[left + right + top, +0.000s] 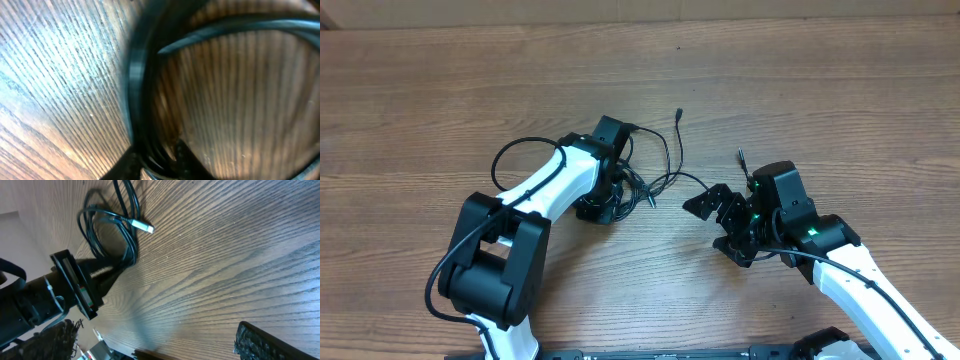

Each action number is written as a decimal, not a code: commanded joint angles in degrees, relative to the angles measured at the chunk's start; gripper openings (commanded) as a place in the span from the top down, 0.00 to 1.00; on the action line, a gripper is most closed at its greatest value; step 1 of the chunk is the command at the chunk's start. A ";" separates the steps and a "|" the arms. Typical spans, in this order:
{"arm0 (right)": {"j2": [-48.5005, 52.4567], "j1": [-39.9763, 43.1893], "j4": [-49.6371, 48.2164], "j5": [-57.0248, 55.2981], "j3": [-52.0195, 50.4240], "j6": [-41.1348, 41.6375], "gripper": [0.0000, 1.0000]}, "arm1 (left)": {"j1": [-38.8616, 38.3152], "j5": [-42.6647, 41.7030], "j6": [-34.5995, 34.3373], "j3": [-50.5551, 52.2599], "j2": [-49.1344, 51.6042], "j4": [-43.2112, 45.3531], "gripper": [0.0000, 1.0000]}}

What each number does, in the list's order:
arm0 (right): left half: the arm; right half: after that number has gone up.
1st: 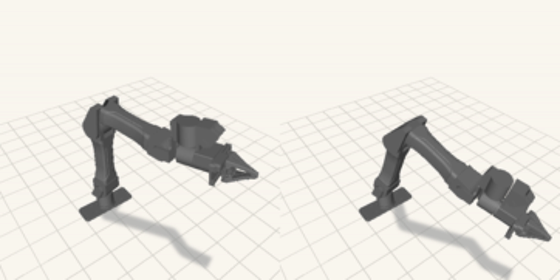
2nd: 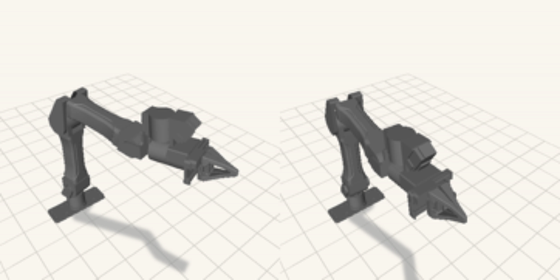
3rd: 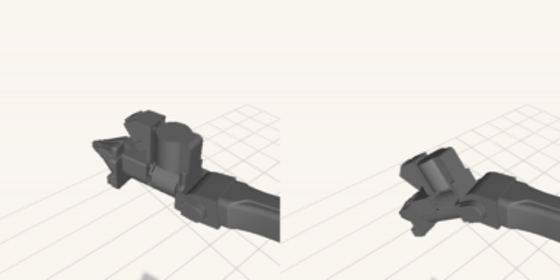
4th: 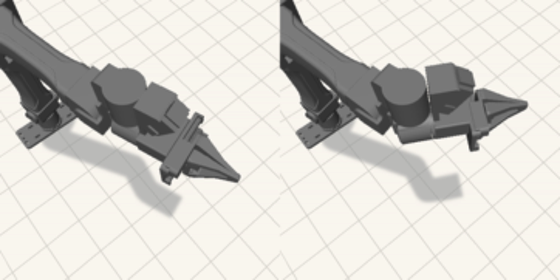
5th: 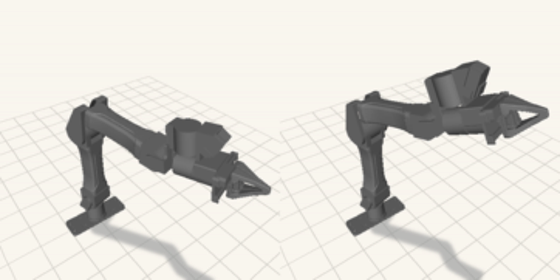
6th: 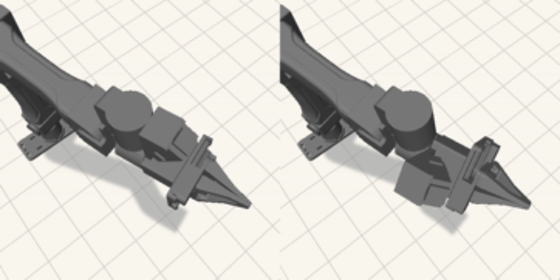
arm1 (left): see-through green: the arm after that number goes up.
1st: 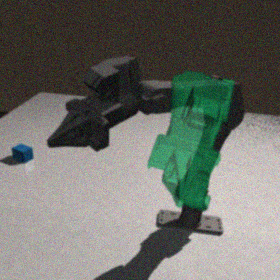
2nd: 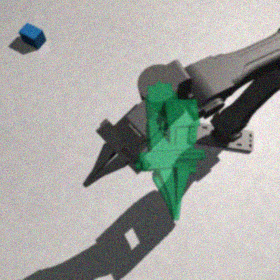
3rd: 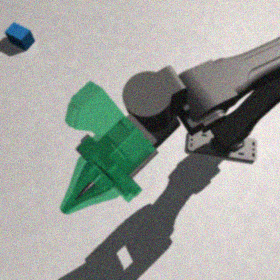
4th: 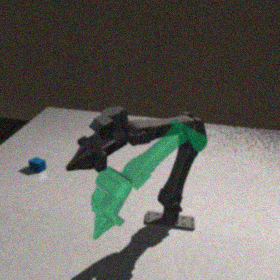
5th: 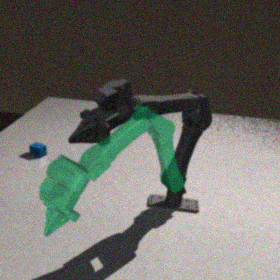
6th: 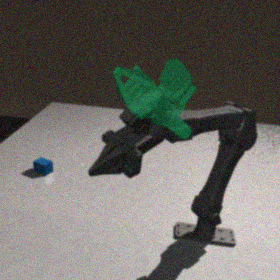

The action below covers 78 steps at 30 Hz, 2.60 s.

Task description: Untangle cables

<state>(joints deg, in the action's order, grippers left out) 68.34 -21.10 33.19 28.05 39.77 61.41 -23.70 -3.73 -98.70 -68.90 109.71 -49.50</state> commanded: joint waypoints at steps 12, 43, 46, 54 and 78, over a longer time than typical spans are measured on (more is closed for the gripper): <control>-0.70 -0.26 5.31 -0.63 0.57 -0.33 0.00 | 3.10 6.86 14.67 -6.10 -3.30 -12.83 0.96; 6.14 -6.93 -19.23 -1.55 0.57 10.82 0.00 | 3.08 -8.17 53.29 -16.59 -11.19 -9.73 0.96; 9.40 -6.93 -20.81 -1.46 0.57 13.53 0.00 | 3.06 -8.39 55.98 -17.70 -12.28 -9.84 0.96; 16.46 -6.93 -26.53 4.28 0.57 15.34 0.00 | 3.06 -9.25 56.35 -18.05 -16.90 -9.79 0.96; 16.96 -6.91 -33.14 6.71 0.57 18.10 0.04 | 3.06 -17.55 50.64 -18.05 -18.75 -10.03 0.95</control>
<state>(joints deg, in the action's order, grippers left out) 85.25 -27.79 0.08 34.33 39.77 79.33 -20.51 -19.22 -45.06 -85.32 92.25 -59.59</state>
